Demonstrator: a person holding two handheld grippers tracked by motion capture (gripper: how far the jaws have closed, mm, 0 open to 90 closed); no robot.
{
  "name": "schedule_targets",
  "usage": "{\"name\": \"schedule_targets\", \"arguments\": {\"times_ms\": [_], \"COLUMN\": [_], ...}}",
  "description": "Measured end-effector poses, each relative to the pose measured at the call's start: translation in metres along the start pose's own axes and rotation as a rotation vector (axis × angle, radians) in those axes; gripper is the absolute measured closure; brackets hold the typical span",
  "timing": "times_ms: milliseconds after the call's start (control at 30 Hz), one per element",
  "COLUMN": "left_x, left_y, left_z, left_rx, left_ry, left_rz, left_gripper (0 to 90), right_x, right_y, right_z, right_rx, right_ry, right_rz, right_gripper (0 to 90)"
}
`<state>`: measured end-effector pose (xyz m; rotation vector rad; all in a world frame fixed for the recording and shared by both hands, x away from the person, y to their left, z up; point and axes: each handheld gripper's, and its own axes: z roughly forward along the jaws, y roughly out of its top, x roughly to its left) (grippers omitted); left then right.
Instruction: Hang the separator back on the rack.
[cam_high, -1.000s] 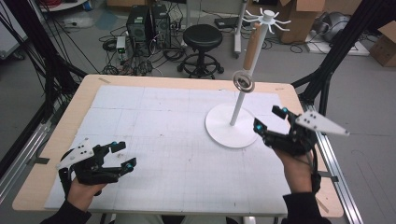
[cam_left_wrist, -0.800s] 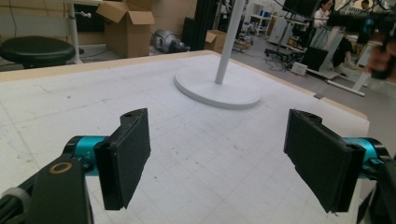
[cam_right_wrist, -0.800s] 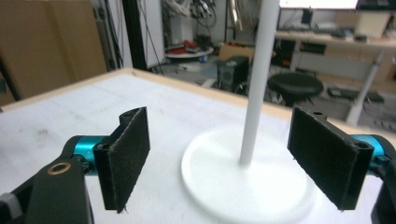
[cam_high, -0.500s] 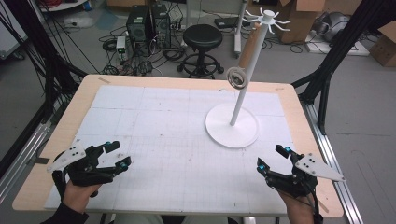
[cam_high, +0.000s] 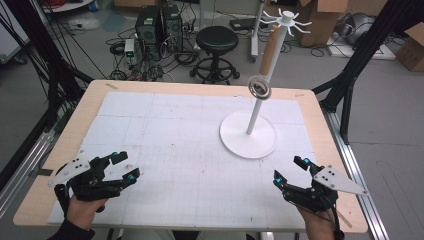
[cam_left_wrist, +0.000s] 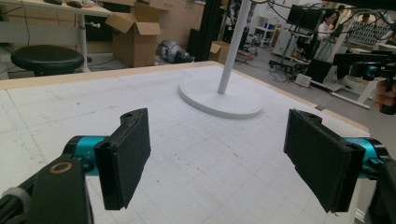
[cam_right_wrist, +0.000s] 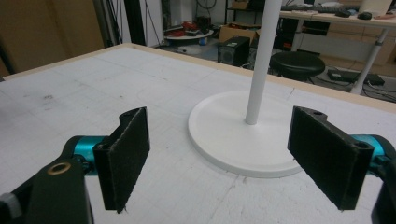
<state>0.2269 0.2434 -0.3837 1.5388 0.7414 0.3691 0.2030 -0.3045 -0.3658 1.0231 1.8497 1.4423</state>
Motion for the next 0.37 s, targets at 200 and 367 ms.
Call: {"name": "schedule_targets", "arguments": {"times_ms": [200, 367], "left_x": [0.0002, -0.0002], "left_y": [-0.0005, -0.0007], "left_z": [-0.0004, 0.0008], "left_rx": [-0.002, -0.001], "left_ry": [0.004, 0.002], "left_rz": [-0.005, -0.005], "left_gripper": [23.2, 23.3], "right_x": [-0.0006, -0.0029], "right_y": [-0.0001, -0.0010], "right_z": [-0.0005, -0.0007], "right_rx": [0.000, 0.002], "right_ry": [0.000, -0.002], "right_rz": [0.003, 0.007], "right_gripper": [19.5, 19.6]}}
